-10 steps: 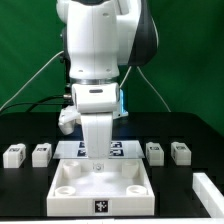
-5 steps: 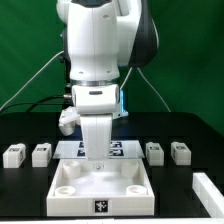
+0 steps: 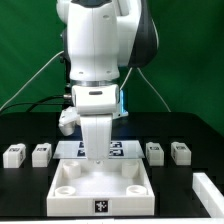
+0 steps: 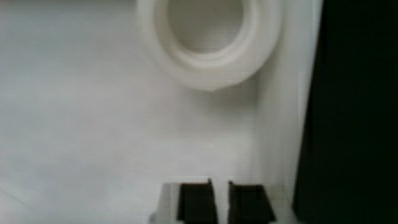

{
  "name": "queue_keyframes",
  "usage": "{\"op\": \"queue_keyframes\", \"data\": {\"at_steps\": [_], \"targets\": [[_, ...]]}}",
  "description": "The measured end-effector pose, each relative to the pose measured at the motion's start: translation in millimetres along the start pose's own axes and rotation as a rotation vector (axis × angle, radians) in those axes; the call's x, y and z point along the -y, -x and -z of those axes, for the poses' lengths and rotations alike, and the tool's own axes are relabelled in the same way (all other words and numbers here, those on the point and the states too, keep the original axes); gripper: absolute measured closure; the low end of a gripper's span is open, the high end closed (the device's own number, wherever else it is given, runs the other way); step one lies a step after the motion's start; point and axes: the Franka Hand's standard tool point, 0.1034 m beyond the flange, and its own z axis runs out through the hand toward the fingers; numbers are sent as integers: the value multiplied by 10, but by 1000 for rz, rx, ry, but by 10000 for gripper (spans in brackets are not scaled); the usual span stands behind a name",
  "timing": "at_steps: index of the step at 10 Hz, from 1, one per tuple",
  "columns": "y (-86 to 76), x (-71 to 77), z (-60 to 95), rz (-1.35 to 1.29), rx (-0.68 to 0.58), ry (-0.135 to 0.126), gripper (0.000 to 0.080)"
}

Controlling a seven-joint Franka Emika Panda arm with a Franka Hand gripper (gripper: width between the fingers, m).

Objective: Assemble one leg

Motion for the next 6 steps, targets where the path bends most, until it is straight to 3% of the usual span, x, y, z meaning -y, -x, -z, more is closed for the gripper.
{"op": "queue_keyframes", "data": {"at_steps": [6], "targets": [[0,1,-2,0,0,0,797]]}}
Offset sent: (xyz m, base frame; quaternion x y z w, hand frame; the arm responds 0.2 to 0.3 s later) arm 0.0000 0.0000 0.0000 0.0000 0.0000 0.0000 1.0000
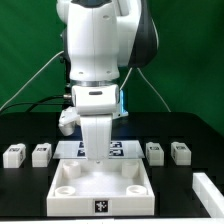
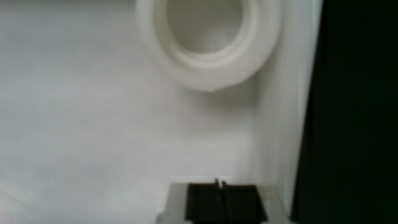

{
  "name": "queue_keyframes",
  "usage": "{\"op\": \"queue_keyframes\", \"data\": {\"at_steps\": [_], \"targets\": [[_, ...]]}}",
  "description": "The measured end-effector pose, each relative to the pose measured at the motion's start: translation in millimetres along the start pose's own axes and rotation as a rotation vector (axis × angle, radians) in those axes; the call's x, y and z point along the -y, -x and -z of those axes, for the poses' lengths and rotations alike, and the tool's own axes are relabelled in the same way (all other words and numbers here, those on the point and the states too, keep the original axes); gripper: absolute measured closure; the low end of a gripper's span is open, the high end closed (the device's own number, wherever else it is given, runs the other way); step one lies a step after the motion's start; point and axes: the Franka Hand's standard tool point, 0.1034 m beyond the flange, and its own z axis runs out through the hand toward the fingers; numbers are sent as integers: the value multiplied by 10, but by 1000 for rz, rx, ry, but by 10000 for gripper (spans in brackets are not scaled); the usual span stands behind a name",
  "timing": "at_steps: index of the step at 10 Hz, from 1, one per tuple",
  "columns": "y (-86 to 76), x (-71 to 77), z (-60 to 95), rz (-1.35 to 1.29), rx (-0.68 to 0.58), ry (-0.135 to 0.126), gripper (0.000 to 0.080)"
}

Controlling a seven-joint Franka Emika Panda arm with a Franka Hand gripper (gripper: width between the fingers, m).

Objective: Assemble one leg

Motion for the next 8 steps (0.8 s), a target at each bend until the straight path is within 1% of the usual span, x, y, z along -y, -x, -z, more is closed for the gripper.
{"op": "queue_keyframes", "data": {"at_steps": [1,2,3,4,5,6,7,8], "targets": [[0,0,0,0,0,0,707],[0,0,0,0,0,0,572],[0,0,0,0,0,0,572],[0,0,-1,0,0,0,389],[0,1,-1,0,0,0,255],[-6,23,-8,-2,0,-4,255],[-8,43,-7,-2,0,-6,171],[-14,56,-2,-4,0,-6,156]]}}
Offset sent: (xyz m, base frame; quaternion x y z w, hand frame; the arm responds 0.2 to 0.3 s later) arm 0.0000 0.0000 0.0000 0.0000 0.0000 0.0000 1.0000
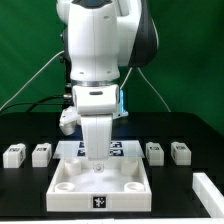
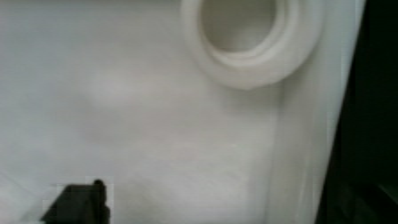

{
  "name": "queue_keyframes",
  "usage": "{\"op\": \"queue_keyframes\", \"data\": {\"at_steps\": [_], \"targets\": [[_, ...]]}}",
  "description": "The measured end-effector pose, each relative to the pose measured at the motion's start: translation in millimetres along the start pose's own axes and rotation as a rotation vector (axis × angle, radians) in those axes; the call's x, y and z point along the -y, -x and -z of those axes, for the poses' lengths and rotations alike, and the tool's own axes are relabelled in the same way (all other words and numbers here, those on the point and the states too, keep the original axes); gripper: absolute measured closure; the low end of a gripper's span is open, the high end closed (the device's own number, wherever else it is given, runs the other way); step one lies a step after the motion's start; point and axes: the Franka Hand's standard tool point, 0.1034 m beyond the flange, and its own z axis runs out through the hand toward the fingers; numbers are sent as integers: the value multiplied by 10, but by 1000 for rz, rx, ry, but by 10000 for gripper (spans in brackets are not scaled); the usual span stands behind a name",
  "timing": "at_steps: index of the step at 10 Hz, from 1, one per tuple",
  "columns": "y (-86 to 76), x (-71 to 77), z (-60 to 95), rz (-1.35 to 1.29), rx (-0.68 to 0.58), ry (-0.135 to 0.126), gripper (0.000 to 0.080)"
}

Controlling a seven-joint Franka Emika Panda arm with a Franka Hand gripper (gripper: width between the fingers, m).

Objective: Assemble one leg

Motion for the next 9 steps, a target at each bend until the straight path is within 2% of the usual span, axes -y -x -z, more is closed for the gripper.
{"op": "queue_keyframes", "data": {"at_steps": [2,5,8,9], "targets": [[-1,11,-1,0,0,-1,151],[-20,181,-174,-10,-8,-22,150],[-13,184,-188,-12,-9,-22,179],[-13,185,-189,-12,-9,-23,363]]}}
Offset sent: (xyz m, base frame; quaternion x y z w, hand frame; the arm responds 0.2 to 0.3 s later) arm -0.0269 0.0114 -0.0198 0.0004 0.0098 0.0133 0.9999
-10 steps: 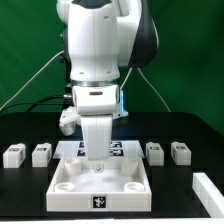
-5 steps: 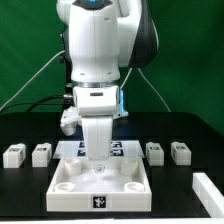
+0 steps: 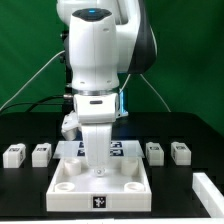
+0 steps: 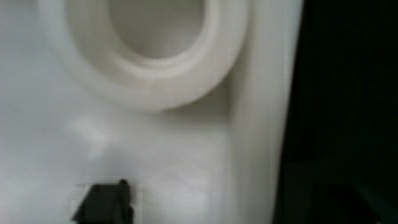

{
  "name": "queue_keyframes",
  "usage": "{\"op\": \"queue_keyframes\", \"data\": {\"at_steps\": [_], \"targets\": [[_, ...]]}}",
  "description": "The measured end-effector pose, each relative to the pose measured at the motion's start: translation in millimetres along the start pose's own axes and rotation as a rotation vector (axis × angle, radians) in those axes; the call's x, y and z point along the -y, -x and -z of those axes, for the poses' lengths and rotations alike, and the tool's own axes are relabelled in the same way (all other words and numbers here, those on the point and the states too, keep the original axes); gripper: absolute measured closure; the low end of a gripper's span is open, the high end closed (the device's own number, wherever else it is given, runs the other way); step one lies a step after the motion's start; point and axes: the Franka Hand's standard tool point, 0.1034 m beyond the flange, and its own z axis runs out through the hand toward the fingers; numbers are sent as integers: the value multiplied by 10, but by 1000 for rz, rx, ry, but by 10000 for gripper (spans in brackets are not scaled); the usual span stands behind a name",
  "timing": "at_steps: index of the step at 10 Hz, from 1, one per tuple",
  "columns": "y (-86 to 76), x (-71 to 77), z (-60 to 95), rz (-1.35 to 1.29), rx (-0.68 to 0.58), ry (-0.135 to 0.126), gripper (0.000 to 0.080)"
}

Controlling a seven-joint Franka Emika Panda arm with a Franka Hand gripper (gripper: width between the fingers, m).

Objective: Assemble one leg

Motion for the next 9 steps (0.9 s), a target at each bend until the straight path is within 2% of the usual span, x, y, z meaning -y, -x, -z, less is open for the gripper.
{"op": "queue_keyframes", "data": {"at_steps": [1,2,3,4,9], "targets": [[0,0,0,0,0,0,363],[1,1,-1,0,0,0,557],[1,1,-1,0,0,0,696],[4,-18,11,-1,0,8,739],[4,-23,13,-1,0,9,739]]}}
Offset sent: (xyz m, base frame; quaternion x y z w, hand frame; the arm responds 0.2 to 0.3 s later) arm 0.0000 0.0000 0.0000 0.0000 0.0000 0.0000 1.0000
